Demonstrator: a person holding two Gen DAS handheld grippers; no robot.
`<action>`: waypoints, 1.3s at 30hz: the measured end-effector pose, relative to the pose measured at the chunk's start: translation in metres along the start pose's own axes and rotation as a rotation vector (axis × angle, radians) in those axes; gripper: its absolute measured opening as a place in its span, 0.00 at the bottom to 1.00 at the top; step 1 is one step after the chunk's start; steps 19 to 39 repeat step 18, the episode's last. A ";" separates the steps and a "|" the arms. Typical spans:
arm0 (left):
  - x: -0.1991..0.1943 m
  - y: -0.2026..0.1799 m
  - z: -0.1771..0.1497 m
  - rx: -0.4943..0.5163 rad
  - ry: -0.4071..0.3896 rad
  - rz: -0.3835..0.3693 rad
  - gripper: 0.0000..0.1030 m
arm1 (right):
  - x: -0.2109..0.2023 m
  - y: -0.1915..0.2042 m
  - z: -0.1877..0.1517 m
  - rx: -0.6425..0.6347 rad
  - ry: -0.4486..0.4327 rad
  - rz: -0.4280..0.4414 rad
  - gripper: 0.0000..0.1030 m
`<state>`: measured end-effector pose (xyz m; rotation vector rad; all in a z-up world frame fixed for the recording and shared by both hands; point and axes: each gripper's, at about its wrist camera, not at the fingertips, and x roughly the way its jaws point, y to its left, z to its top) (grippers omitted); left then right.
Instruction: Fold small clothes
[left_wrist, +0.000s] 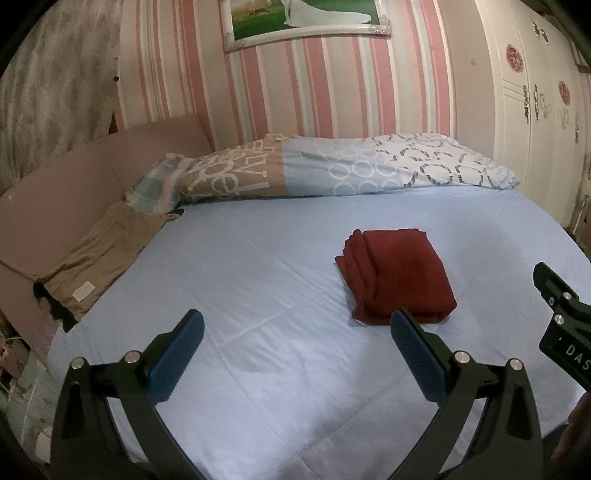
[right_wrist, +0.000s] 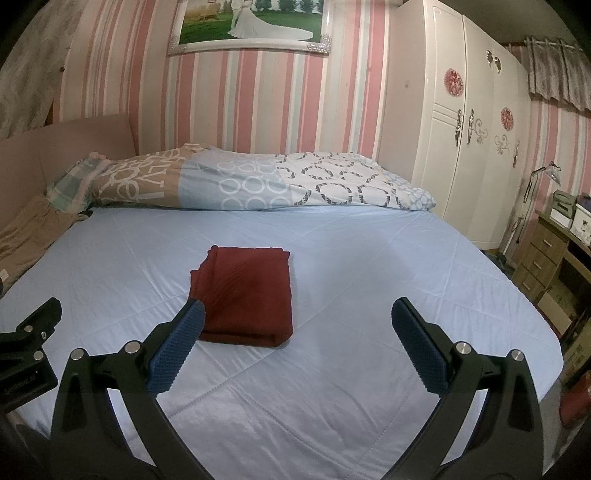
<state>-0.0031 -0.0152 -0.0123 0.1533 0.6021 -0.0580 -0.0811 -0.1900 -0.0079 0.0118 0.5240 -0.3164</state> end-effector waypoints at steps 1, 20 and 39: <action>0.000 0.000 0.000 -0.002 0.000 0.000 0.98 | 0.000 -0.001 0.000 0.000 0.001 0.001 0.97; 0.001 0.002 0.002 0.002 0.018 -0.042 0.98 | 0.000 0.001 0.000 -0.002 0.000 -0.001 0.97; 0.001 0.002 0.002 0.002 0.018 -0.042 0.98 | 0.000 0.001 0.000 -0.002 0.000 -0.001 0.97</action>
